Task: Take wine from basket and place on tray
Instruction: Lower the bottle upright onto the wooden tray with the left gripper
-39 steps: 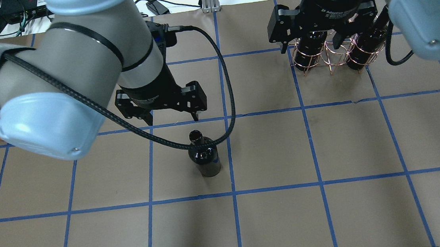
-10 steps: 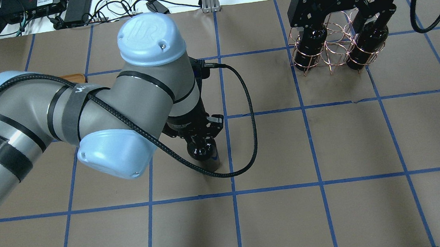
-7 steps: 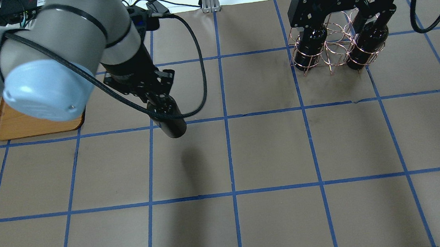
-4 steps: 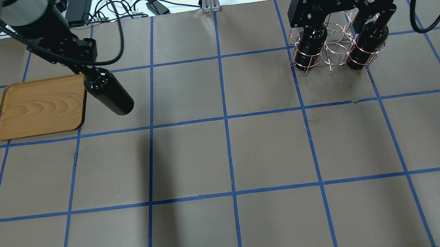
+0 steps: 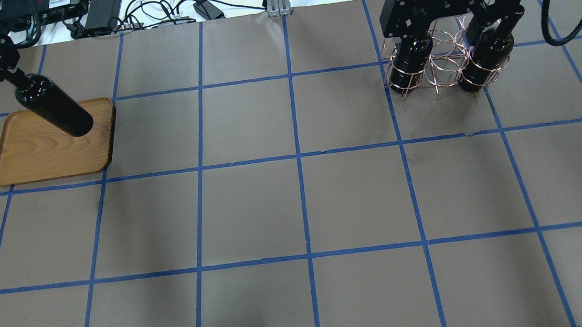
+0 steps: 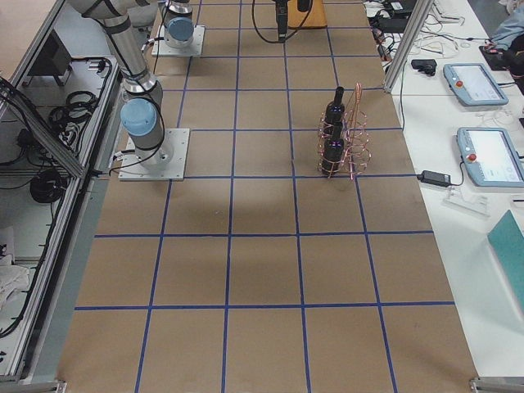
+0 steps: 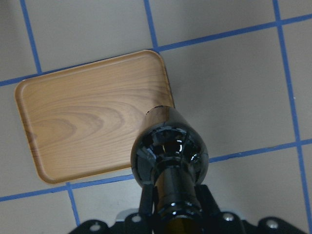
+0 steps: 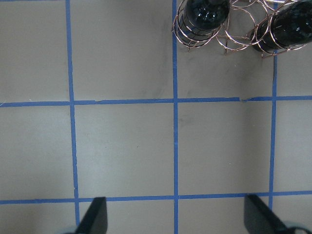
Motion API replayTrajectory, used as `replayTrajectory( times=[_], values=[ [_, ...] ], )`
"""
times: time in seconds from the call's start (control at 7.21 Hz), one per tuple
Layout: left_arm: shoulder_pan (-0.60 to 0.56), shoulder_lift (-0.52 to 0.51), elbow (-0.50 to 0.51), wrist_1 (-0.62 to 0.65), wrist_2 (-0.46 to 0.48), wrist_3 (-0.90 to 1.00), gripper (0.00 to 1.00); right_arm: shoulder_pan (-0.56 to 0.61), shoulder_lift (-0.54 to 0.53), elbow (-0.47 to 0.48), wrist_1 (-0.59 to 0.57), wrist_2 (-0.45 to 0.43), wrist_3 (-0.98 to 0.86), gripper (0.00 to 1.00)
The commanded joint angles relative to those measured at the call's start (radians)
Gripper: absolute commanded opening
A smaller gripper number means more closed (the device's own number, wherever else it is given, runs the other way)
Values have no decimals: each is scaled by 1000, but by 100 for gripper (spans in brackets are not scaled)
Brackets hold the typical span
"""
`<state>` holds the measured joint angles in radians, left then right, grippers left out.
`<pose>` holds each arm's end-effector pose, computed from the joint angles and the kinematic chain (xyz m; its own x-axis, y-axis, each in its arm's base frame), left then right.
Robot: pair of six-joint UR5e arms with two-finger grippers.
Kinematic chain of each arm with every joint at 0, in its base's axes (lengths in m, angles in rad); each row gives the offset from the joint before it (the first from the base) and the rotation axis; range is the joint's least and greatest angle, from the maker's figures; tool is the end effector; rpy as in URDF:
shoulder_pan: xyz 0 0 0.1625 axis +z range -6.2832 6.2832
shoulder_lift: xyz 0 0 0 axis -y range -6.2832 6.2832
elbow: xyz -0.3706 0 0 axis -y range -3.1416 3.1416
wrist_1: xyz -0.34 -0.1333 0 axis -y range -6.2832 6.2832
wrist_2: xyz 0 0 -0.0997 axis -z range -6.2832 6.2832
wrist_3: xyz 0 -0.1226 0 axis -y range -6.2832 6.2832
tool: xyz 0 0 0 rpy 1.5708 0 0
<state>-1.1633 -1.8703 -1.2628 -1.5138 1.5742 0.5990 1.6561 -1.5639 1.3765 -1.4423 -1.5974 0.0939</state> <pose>0.0987 -0.5639 0.4037 -0.9812 0.1891 -0.0397 0.1910 0.9802 -0.0521 0.1673 -0.4307 0.4800 -0.9997 0.0100 0.0209 0.0087 0.9981 -0.0611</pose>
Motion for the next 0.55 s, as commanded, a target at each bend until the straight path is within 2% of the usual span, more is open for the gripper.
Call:
replayTrajectory(
  times=[0.0, 0.42],
  values=[
    [66, -84, 42, 55, -2, 74, 0, 1, 1, 1, -9, 0, 0, 100],
    [123, -142, 39, 101, -11, 97, 0, 1, -1, 1, -15, 0, 0, 100]
  ],
)
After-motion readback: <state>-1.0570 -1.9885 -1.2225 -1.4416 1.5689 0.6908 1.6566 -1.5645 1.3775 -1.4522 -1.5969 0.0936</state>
